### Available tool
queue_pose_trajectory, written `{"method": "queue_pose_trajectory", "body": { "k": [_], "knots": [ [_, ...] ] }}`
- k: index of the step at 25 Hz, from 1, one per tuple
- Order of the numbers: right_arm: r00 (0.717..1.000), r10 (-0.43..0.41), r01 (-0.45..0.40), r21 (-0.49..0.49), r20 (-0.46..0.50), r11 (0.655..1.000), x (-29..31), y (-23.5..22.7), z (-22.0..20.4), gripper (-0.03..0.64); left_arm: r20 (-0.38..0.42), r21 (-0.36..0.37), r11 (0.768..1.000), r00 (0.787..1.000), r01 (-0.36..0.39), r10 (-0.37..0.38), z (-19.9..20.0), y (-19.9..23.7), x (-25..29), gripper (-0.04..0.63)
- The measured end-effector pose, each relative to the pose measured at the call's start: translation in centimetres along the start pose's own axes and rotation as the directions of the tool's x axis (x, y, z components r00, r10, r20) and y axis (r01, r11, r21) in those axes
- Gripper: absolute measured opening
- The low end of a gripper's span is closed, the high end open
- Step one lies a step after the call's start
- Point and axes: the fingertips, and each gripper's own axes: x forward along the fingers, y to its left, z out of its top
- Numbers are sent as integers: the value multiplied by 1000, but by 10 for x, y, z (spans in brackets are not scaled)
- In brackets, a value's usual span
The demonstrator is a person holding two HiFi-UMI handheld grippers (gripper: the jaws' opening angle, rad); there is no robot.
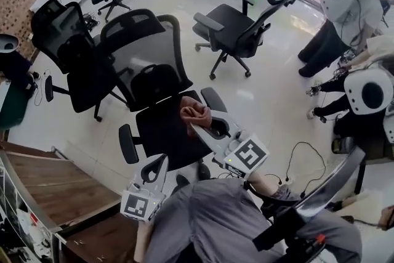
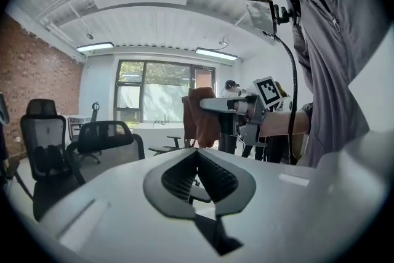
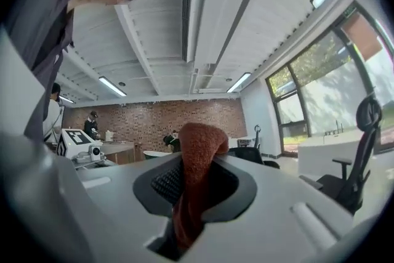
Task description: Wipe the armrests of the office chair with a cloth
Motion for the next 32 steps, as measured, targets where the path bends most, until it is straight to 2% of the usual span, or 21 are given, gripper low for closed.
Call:
{"method": "queue_pose_trajectory", "body": {
  "k": [3,7,10,15,18,22,26,32],
  "knots": [
    [999,-14,15,-51,32,999,-9,7,8,55,-6,59,998,999,37,-36,12,-2,6,15],
    [998,-64,65,-74,13,995,-25,5,9,57,16,111,991,996,81,-84,20,-13,16,15],
    [995,-97,96,-72,-8,993,-31,1,2,57,-3,104,990,995,95,-95,20,-18,16,15],
    [996,-77,74,-95,-32,993,-25,2,-1,57,2,97,991,995,96,-97,21,-13,16,15],
    [998,-57,50,-145,-41,988,-19,7,1,57,1,88,993,997,83,-83,19,-9,14,15],
    [998,-42,31,-215,-47,976,-19,15,3,55,7,114,988,995,100,-101,12,-11,9,15],
    [998,-52,43,-178,-44,983,-16,11,0,55,10,99,992,997,80,-81,11,-6,6,15],
    [996,-51,38,-179,-68,983,-10,11,-4,55,7,88,995,999,47,-47,8,3,-3,15]
  ]
}}
